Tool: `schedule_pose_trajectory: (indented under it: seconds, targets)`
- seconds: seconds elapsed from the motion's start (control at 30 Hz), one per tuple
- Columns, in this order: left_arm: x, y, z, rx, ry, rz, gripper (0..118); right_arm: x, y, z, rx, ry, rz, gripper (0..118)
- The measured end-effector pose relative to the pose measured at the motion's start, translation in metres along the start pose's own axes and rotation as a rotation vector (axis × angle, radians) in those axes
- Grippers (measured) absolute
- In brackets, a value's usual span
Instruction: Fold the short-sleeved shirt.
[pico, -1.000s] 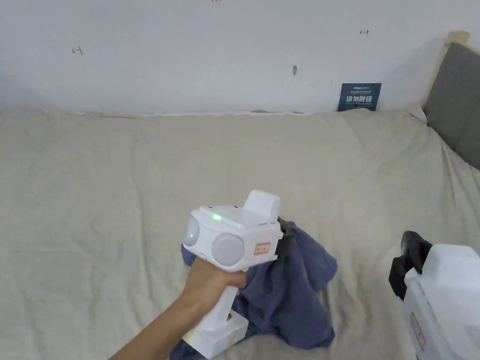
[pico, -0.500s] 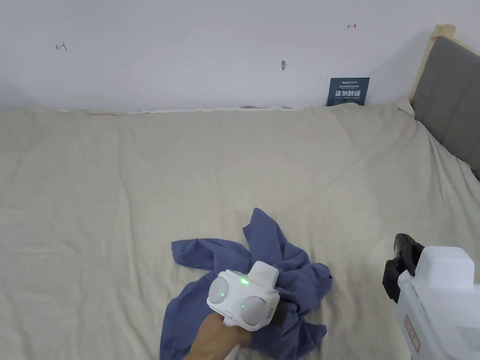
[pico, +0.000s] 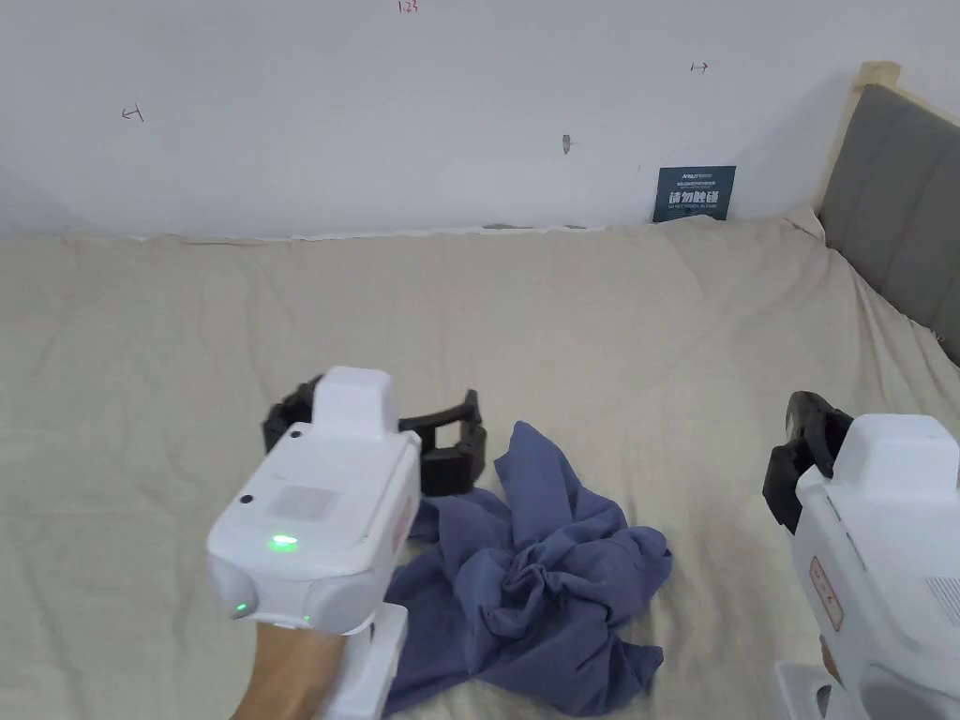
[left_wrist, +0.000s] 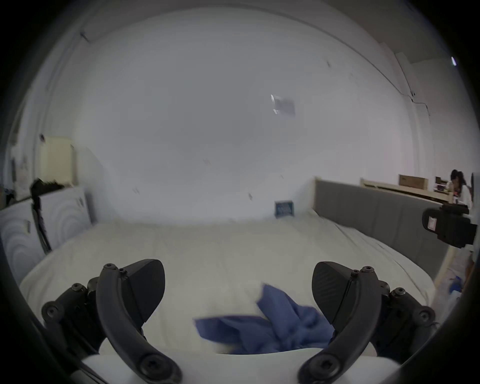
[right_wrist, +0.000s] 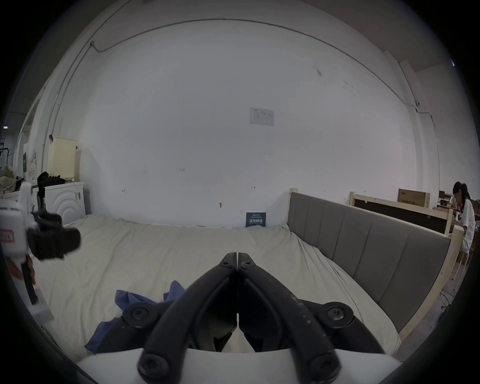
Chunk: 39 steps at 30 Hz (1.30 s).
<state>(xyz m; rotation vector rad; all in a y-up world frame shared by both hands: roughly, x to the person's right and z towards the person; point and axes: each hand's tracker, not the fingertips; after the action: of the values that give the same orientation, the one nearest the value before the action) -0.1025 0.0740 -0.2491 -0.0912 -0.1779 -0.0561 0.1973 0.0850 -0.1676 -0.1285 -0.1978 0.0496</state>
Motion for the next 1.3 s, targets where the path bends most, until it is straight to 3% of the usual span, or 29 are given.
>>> schedule_pose_trajectory:
  seconds: [0.2,0.37,0.43,0.47,0.5,0.63,0.8,1.13,1.17,1.2,1.27,1.3]
  targets:
    - [-0.035,0.004,0.019,0.087,0.130,-0.078,114,-0.012,0.013,0.003,0.050,0.017,0.003,2]
    - [-0.054,-0.003,0.025,0.055,0.133,-0.049,90,-0.018,0.013,0.005,0.063,0.032,0.005,2]
    - [-0.058,-0.006,0.020,0.016,0.124,-0.025,24,-0.020,0.013,0.005,0.063,0.038,0.006,2]
    - [-0.058,-0.008,0.017,-0.029,0.127,-0.029,2,-0.020,0.013,0.005,0.062,0.042,0.007,2]
    - [-0.060,-0.009,0.018,-0.037,0.109,0.001,0,-0.016,0.008,0.001,0.061,0.044,0.007,2]
    - [-0.064,-0.014,0.014,-0.100,0.105,0.061,0,-0.017,0.008,0.003,0.057,0.044,0.008,2]
    - [-0.072,-0.035,-0.005,-0.363,0.067,0.135,0,-0.016,0.007,0.004,0.050,0.035,0.009,2]
    - [-0.058,-0.141,-0.019,-0.771,-0.021,0.277,3,-0.014,-0.009,-0.001,-0.003,0.036,0.012,2]
    - [-0.055,-0.150,-0.020,-0.791,-0.021,0.285,9,-0.015,-0.010,0.000,-0.009,0.038,0.011,2]
    - [-0.053,-0.155,-0.021,-0.801,-0.015,0.280,28,-0.015,-0.011,-0.001,-0.015,0.039,0.011,2]
    - [-0.044,-0.166,-0.022,-0.819,-0.002,0.255,78,-0.014,-0.015,-0.003,-0.027,0.040,0.010,2]
    - [-0.042,-0.171,-0.024,-0.832,-0.006,0.245,84,-0.014,-0.016,-0.004,-0.033,0.039,0.009,2]
